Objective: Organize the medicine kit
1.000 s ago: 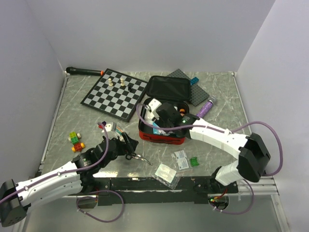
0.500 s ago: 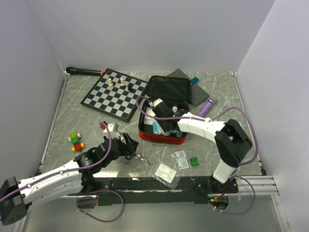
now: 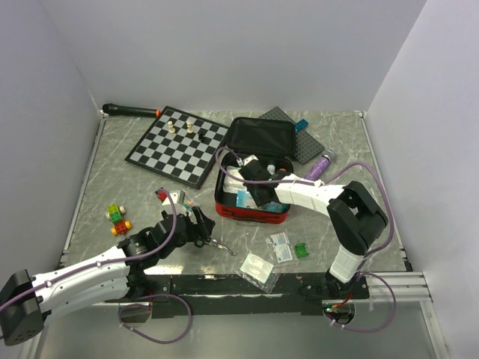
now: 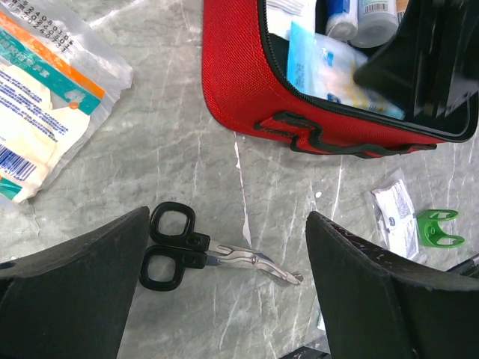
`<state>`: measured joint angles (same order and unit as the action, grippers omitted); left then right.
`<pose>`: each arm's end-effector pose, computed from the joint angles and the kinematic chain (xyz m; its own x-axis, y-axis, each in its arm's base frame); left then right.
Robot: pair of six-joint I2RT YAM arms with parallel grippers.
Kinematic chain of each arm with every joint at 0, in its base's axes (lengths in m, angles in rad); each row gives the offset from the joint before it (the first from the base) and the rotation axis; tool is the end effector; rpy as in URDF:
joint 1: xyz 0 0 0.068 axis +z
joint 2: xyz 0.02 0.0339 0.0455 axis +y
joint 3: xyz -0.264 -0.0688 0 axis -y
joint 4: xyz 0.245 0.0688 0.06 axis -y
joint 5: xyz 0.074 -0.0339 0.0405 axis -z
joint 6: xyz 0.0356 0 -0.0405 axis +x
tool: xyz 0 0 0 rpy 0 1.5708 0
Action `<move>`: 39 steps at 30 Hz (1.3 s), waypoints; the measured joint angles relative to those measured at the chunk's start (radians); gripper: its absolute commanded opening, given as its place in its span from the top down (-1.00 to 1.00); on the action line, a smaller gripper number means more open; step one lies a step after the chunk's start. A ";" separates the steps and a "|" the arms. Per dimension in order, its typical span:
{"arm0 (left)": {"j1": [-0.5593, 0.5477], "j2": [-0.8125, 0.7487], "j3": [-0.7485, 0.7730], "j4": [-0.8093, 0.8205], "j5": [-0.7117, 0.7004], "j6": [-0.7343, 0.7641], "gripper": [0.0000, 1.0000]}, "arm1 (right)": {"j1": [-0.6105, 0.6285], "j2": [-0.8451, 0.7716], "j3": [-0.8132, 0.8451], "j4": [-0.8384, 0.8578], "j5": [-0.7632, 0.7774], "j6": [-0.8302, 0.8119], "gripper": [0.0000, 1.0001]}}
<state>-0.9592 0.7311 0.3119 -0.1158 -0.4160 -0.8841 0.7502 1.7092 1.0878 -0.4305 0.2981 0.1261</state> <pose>0.1056 -0.1255 0.1905 -0.6104 -0.3616 -0.7047 0.1219 0.8362 -0.5347 0.2589 0.2270 0.1873 -0.6988 -0.4869 -0.5241 -0.4609 0.8667 -0.1906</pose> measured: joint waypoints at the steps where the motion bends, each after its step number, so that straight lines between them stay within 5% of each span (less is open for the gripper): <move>1: 0.000 0.000 0.000 0.000 0.000 0.000 -0.79 | 0.000 -0.003 -0.012 0.000 -0.008 0.005 0.36; 18: 0.000 0.019 0.003 0.002 0.000 0.003 -0.79 | 0.031 -0.187 -0.071 -0.010 -0.058 0.059 0.24; 26: 0.000 0.050 0.017 0.006 0.000 0.003 -0.79 | 0.070 -0.051 0.084 -0.022 -0.156 0.018 0.33; 39: 0.000 0.070 0.042 0.007 -0.002 0.007 -0.79 | 0.061 -0.007 0.014 -0.049 -0.092 0.043 0.38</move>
<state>-0.9592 0.8013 0.3542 -0.1085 -0.4175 -0.8768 0.8108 1.7020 1.1023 -0.4793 0.2062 0.1688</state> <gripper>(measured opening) 0.898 0.316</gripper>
